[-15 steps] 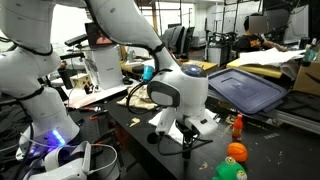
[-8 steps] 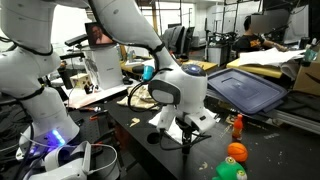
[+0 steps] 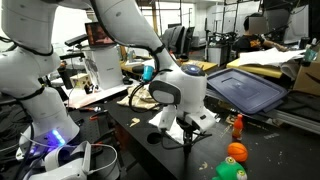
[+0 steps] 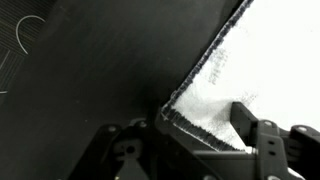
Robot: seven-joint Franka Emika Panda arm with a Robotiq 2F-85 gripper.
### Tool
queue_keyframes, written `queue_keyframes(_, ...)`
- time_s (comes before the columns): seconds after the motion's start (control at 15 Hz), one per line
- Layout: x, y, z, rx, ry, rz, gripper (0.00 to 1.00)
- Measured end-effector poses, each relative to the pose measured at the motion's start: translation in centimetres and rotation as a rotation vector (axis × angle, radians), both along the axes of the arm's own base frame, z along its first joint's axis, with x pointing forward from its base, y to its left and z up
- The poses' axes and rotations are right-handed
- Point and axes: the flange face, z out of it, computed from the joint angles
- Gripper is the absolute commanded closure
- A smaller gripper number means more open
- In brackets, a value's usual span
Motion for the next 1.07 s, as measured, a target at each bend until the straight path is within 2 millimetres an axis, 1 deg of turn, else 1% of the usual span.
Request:
queue_keyframes(0.13, 0.09, -0.20, 0.06, -0.016, -0.012, -0.001, 0.73)
queue_keyframes(0.2, 0.13, -0.28, 0.07, -0.025, -0.019, 0.004, 0.81)
queue_keyframes(0.4, 0.44, -0.36, 0.35, -0.042, -0.036, 0.021, 0.99)
queue_keyframes(0.87, 0.73, -0.30, 0.56, -0.062, -0.031, 0.060, 0.98)
queue_keyframes(1.07, 1.01, -0.09, 0.78, -0.109, 0.006, 0.110, 0.98)
